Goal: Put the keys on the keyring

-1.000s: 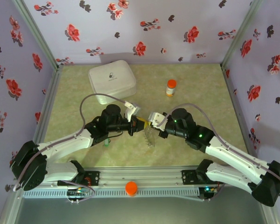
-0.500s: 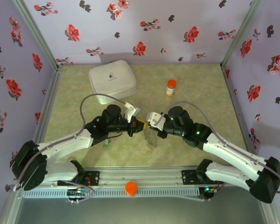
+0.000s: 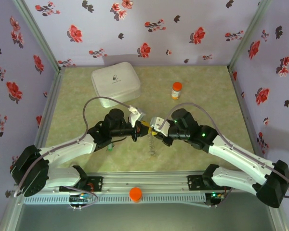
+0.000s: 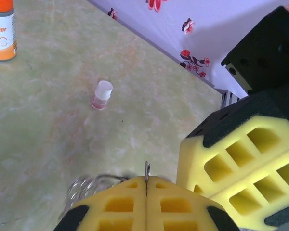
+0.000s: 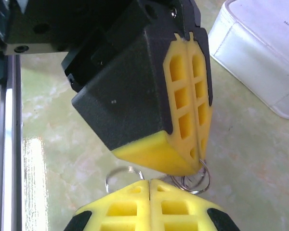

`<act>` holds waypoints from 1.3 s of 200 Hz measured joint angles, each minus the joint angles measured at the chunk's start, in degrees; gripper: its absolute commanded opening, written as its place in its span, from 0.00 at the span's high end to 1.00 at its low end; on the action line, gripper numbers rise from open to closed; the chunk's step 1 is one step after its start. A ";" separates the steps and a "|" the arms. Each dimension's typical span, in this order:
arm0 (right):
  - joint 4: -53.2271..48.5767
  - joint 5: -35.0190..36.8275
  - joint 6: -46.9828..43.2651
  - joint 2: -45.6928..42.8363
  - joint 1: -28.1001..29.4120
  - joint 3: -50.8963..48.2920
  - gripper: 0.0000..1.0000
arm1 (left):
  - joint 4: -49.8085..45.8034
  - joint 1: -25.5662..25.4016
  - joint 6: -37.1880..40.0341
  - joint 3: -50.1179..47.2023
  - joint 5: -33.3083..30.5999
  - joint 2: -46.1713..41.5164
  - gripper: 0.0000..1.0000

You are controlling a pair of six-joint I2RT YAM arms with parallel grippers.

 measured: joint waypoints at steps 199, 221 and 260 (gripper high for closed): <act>-13.18 12.66 52.87 9.86 -3.87 -3.30 1.00 | 20.98 0.00 4.17 -12.48 -2.56 -2.25 1.00; -13.22 10.38 53.68 13.29 -6.08 -3.30 1.00 | 27.32 0.00 5.81 -15.61 -2.32 -2.21 1.00; -12.90 7.89 53.70 19.28 -7.06 -3.30 0.94 | 36.65 0.00 8.96 -17.68 -0.57 0.00 1.00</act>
